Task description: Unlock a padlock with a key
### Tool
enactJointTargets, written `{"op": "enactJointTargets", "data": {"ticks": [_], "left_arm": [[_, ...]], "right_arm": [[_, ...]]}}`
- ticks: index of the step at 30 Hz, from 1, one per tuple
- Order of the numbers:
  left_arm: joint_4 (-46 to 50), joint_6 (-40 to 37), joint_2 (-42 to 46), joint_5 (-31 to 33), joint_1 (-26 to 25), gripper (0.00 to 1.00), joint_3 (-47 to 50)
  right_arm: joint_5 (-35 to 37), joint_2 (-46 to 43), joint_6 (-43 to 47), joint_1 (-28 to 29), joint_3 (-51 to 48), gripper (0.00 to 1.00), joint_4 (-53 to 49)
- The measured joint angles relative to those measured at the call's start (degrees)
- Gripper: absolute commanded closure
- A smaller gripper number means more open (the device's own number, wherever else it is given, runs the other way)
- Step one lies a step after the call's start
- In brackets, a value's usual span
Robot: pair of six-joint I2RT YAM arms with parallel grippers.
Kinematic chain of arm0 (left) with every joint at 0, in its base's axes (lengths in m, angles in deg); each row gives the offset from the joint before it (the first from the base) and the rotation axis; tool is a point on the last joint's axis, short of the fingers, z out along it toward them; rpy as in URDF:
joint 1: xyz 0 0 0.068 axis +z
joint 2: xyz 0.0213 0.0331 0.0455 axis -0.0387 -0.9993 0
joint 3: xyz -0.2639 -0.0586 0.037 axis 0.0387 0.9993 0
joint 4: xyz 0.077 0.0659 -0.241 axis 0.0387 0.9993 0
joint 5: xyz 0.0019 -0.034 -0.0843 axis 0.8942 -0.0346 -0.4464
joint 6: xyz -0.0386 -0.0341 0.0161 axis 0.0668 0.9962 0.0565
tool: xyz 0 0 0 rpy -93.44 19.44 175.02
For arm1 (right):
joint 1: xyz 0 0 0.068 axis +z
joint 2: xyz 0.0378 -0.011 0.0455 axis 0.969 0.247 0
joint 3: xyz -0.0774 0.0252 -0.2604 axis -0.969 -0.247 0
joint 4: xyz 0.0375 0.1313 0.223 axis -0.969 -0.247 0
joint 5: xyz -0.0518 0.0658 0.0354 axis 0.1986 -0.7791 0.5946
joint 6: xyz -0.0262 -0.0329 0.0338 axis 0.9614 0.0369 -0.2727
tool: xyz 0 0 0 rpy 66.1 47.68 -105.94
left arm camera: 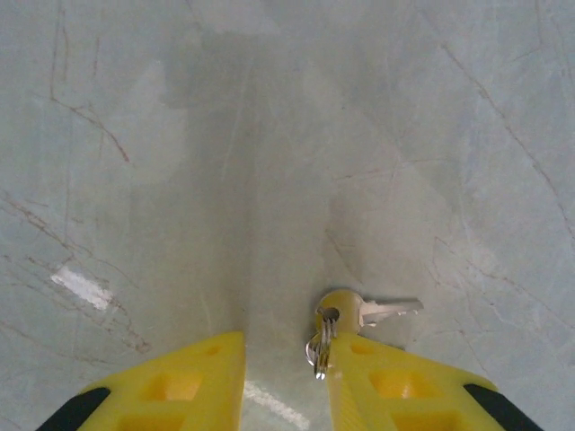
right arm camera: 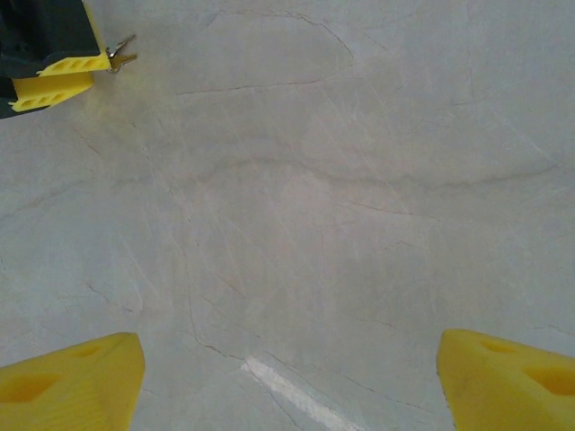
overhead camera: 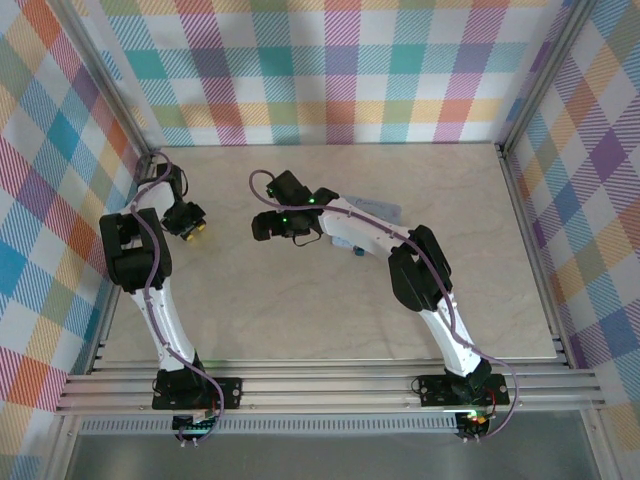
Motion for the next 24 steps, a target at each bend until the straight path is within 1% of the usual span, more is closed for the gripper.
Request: {"op": "enactJointTargets", "data": {"ticks": [4, 7, 11, 12, 17, 21, 24], "left_arm": [[-0.09, 0.0, 0.0, 0.04, 0.0, 0.76, -0.11], [0.02, 0.04, -0.02, 0.04, 0.0, 0.84, -0.31], [0.37, -0.11, -0.61, 0.15, 0.0, 0.99, -2.29], [0.39, -0.46, -0.61, 0.2, 0.0, 1.0, -2.64], [0.57, -0.94, -0.61, 0.26, 0.0, 1.0, -2.58], [0.2, -2.49, 0.52, 0.11, 0.0, 1.0, -0.57], [0.37, -4.15, 2.51, -1.73, 0.0, 1.0, 2.23]], "right_arm": [[0.0, 0.0, 0.0, 0.15, 0.0, 0.15, -0.15], [0.0, 0.0, 0.0, 0.15, 0.0, 0.15, -0.15], [0.02, 0.0, 0.0, 0.15, 0.0, 0.15, -0.2], [0.02, 0.0, 0.0, 0.15, 0.0, 0.15, -0.22], [0.22, -0.13, 0.02, 0.15, -0.85, 0.15, -0.24], [1.18, -1.95, 0.17, 0.15, -4.61, 0.14, -0.28], [1.79, -4.66, 0.2, 0.13, -8.0, 0.14, -0.24]]}}
